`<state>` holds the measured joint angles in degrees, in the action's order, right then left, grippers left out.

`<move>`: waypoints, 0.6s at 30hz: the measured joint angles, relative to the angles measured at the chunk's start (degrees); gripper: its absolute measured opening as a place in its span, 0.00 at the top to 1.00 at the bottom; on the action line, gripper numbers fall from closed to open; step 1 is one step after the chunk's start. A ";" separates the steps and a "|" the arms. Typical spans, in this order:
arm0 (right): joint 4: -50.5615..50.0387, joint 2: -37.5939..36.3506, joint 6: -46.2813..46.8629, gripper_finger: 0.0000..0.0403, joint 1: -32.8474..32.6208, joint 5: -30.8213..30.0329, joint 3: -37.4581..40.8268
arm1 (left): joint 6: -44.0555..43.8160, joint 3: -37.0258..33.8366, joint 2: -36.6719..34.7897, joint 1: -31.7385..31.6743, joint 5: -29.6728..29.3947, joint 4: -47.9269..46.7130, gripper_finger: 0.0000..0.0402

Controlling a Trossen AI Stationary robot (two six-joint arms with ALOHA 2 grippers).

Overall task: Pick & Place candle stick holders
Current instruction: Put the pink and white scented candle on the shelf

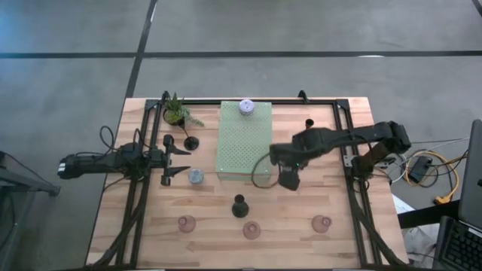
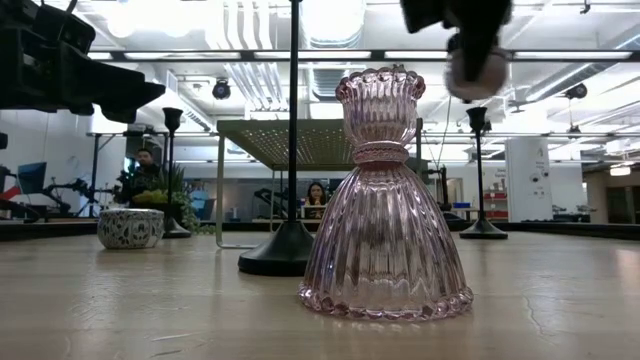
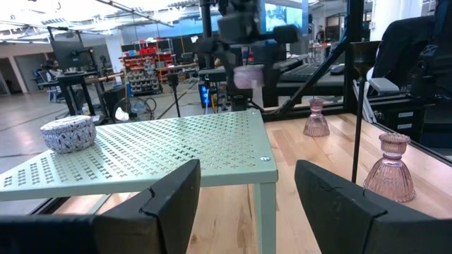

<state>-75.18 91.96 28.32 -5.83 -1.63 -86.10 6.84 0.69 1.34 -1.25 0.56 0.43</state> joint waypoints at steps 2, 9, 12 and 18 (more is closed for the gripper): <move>-0.05 1.12 -2.61 0.28 1.74 0.03 -1.96 | 0.01 0.00 0.00 -0.01 0.00 0.00 0.41; -1.31 8.14 -11.84 0.28 5.83 0.07 -9.96 | 0.01 -0.01 0.01 0.01 0.00 0.00 0.41; -2.67 11.49 -14.93 0.28 6.92 0.09 -13.96 | 0.01 -0.01 0.00 -0.01 0.00 0.00 0.41; -3.83 18.18 -20.02 0.28 7.94 0.15 -21.53 | 0.01 -0.01 -0.02 -0.01 0.00 0.00 0.41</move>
<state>-79.02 110.14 8.30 2.11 -1.48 -107.63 6.85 0.69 1.32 -1.26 0.56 0.43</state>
